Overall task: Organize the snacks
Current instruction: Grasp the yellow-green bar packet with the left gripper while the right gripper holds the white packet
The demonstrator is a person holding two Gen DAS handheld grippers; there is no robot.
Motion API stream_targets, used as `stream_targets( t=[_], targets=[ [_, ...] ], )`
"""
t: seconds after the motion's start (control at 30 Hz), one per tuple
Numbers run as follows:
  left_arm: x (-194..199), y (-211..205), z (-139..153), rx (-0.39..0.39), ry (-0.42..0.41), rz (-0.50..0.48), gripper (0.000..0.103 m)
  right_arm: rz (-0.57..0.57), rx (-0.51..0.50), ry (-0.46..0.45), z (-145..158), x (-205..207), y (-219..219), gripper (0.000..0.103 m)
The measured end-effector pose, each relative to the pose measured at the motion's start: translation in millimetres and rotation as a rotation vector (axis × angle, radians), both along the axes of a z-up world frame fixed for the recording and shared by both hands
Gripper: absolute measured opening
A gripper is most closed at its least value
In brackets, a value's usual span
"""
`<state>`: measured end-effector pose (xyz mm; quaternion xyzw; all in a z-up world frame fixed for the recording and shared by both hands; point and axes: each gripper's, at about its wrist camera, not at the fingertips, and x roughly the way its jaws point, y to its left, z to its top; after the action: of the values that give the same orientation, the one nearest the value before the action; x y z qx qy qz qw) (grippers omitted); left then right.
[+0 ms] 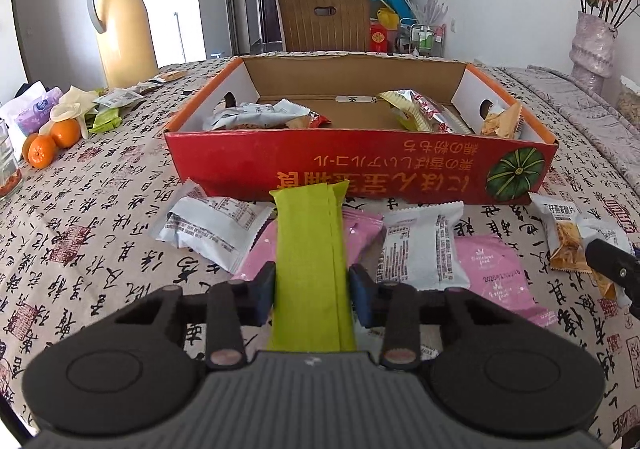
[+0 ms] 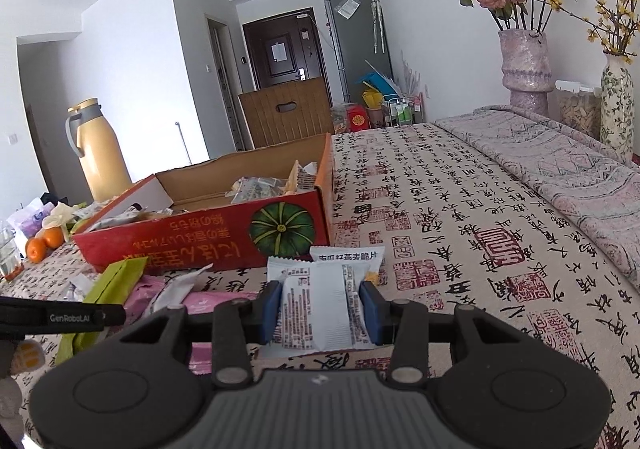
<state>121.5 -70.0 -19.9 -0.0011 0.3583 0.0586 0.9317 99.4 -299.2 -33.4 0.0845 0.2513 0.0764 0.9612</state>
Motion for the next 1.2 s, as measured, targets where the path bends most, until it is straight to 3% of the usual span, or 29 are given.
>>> stream_targets(
  t=[0.67,1.2],
  targets=[
    [-23.8,13.7,32.6,-0.017,-0.106,-0.032,0.038,0.011,-0.023,-0.058,24.1,-20.3,15.8,0.041],
    [1.3,33.7,82.4,-0.039,-0.22,-0.034,0.038,0.049,-0.023,-0.125,59.0,5.6,45.7,0.041]
  ],
)
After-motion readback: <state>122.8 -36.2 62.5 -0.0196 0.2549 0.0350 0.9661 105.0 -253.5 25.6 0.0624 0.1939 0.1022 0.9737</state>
